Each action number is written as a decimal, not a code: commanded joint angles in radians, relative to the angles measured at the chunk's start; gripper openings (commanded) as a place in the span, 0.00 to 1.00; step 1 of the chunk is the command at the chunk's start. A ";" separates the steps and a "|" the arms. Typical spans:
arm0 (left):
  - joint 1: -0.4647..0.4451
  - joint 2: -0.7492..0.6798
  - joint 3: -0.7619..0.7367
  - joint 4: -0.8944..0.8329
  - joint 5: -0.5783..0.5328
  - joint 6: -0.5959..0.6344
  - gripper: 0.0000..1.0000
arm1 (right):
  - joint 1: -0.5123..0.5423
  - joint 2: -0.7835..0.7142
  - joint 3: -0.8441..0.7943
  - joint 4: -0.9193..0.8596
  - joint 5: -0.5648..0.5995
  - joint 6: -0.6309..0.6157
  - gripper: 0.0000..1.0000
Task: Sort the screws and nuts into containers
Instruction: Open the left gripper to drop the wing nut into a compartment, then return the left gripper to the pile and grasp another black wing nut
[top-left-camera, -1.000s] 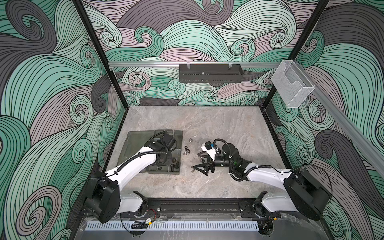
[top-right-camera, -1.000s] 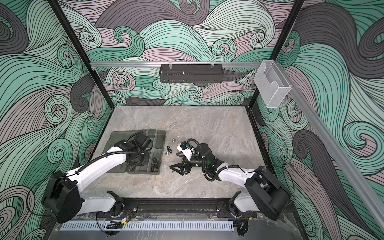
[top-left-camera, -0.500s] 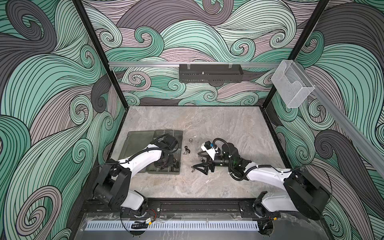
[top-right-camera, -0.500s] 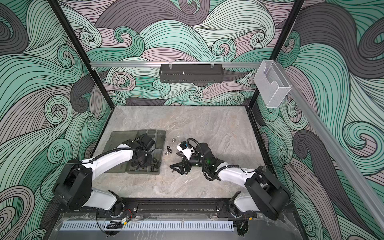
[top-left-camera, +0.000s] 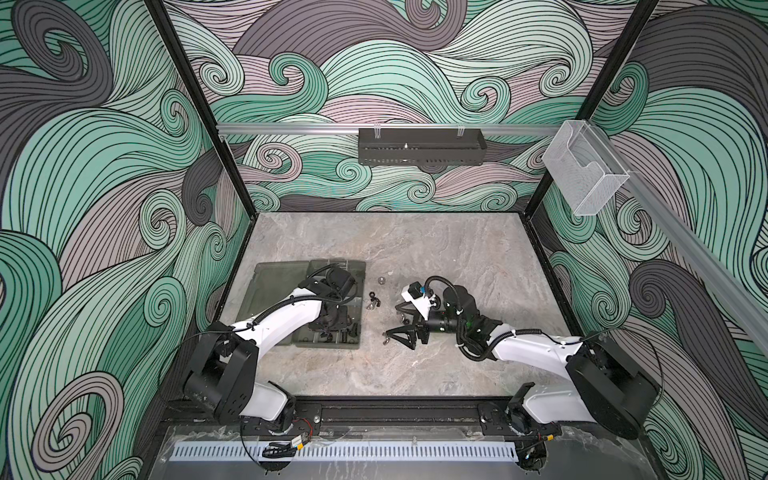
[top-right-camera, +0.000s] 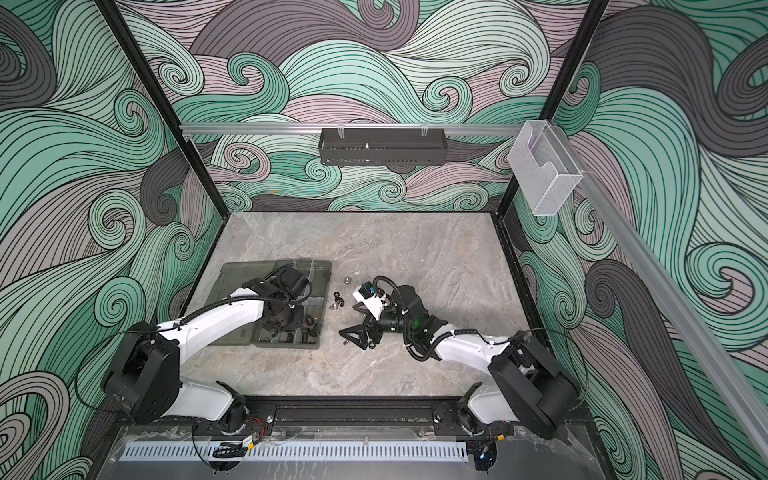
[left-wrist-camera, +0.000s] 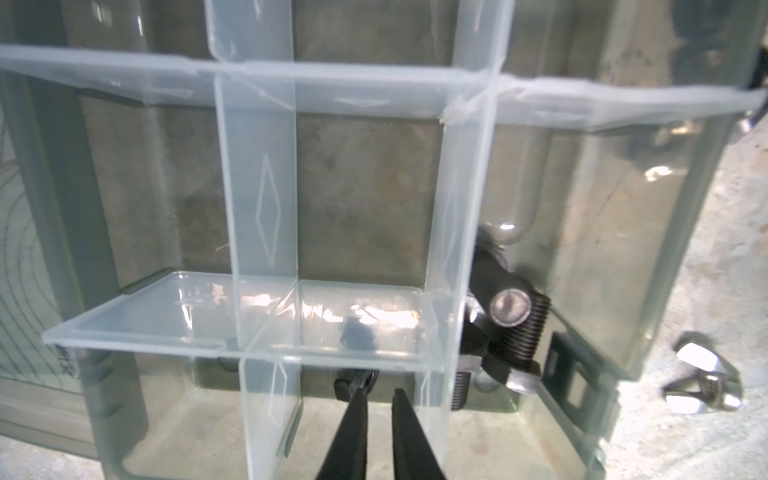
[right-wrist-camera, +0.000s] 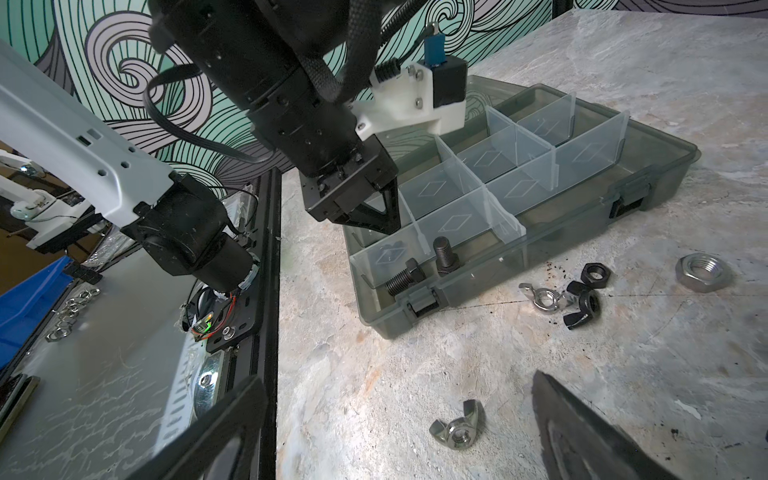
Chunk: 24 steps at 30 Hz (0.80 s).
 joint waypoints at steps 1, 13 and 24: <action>-0.009 -0.068 0.010 0.015 0.002 0.002 0.17 | 0.006 -0.010 0.021 -0.015 0.007 -0.034 0.99; -0.110 0.121 0.213 0.236 0.185 -0.023 0.18 | 0.006 0.008 0.023 -0.013 0.050 -0.027 0.99; -0.154 0.398 0.351 0.266 0.175 -0.088 0.20 | 0.005 -0.024 0.018 -0.044 0.092 -0.047 0.99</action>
